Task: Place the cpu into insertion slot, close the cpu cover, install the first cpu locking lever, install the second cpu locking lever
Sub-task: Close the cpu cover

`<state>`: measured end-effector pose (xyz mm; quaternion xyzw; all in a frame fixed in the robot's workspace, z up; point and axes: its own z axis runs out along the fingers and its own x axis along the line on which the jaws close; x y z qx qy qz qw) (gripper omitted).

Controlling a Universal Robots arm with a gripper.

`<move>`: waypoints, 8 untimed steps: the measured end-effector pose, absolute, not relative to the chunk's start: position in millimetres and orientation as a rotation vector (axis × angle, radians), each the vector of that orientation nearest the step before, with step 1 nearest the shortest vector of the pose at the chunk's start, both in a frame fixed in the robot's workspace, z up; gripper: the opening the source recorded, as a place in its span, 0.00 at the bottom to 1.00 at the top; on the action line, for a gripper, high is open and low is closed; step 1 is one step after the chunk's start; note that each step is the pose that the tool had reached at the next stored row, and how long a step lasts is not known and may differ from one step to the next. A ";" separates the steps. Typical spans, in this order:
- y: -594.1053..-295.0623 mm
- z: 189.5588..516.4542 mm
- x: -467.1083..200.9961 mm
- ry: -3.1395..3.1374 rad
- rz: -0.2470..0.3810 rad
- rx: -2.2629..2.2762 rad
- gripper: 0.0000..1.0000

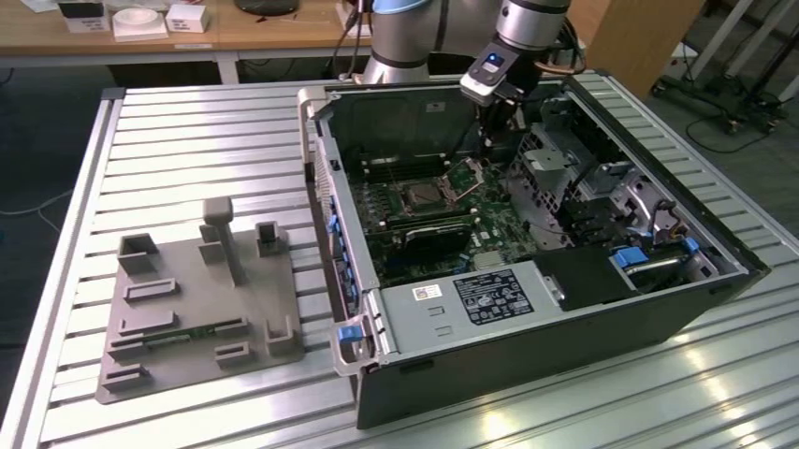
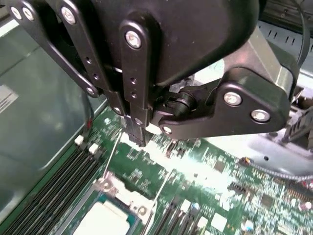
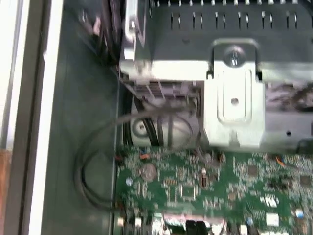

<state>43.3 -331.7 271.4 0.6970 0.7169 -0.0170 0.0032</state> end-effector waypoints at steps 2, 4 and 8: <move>-331.4 271.2 48.7 2.248 -0.053 2.185 0.10; -331.0 270.5 53.3 2.247 -0.054 2.185 0.10; -329.3 264.5 57.1 2.247 -0.055 2.184 0.10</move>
